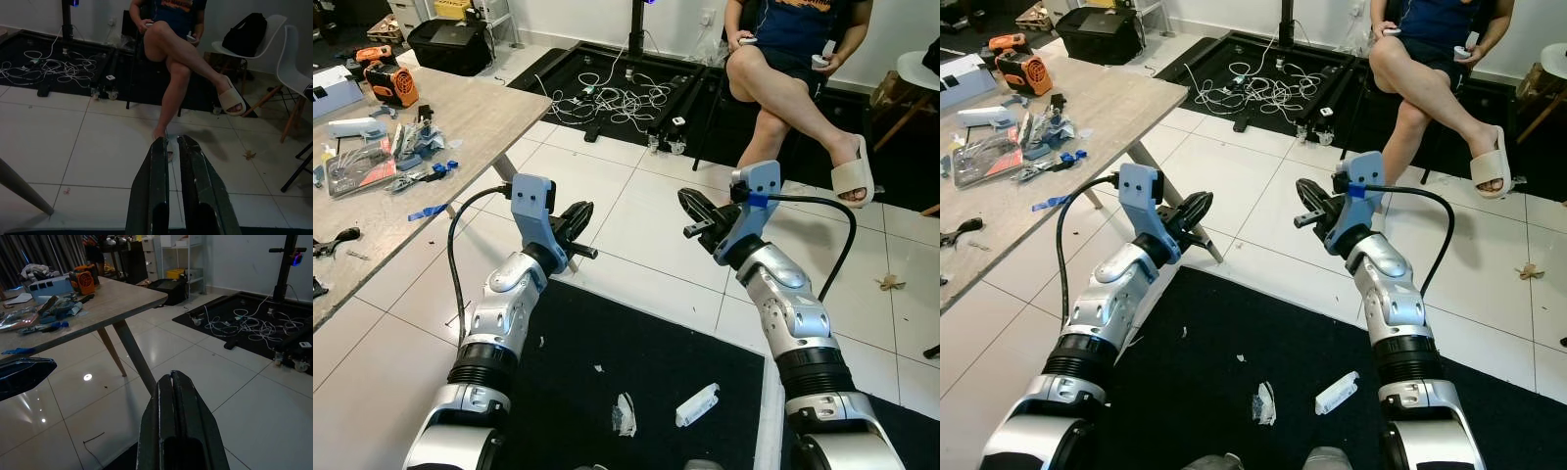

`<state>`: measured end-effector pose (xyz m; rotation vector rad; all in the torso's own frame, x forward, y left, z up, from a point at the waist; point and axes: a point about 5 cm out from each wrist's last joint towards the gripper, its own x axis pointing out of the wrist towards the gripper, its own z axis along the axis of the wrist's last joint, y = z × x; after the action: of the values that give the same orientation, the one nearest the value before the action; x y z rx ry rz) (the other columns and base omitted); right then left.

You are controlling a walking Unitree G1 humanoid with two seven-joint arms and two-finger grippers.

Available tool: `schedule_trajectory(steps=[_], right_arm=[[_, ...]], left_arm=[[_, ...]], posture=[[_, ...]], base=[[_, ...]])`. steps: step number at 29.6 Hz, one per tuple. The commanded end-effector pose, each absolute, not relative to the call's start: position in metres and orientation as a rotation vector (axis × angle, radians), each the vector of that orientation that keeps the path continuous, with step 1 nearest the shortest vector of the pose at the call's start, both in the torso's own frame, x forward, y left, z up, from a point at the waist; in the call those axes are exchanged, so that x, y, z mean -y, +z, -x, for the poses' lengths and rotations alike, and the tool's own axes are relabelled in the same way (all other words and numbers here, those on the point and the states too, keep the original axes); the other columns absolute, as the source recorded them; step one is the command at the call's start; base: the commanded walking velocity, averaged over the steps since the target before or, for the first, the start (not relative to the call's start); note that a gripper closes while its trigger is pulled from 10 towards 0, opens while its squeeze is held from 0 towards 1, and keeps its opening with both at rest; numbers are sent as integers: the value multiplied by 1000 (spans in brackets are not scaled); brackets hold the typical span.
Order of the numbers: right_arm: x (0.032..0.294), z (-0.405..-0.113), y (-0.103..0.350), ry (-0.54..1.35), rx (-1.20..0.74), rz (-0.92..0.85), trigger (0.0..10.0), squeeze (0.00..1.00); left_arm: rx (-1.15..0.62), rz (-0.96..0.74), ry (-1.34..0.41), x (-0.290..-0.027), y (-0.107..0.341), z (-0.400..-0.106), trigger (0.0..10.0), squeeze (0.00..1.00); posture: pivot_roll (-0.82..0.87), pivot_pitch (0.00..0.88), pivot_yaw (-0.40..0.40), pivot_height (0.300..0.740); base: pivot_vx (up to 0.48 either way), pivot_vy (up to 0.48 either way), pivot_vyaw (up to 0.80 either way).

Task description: Picking trash to rubbish bin

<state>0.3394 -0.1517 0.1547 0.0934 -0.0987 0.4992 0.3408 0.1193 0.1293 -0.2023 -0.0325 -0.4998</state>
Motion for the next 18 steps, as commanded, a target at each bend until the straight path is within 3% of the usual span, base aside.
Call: schedule_trajectory(steps=[1,18], right_arm=[[152,-339,156,504,108,-83,10000,0],[152,-339,155,504,107,-83,10000,0]], left_arm=[[25,197,-496,-120,128,-340,10000,0],[26,198,-495,-120,128,-340,10000,0]], posture=[[-83,0,21,740],[-84,0,22,740]], base=[[0,0,794],[0,0,794]])
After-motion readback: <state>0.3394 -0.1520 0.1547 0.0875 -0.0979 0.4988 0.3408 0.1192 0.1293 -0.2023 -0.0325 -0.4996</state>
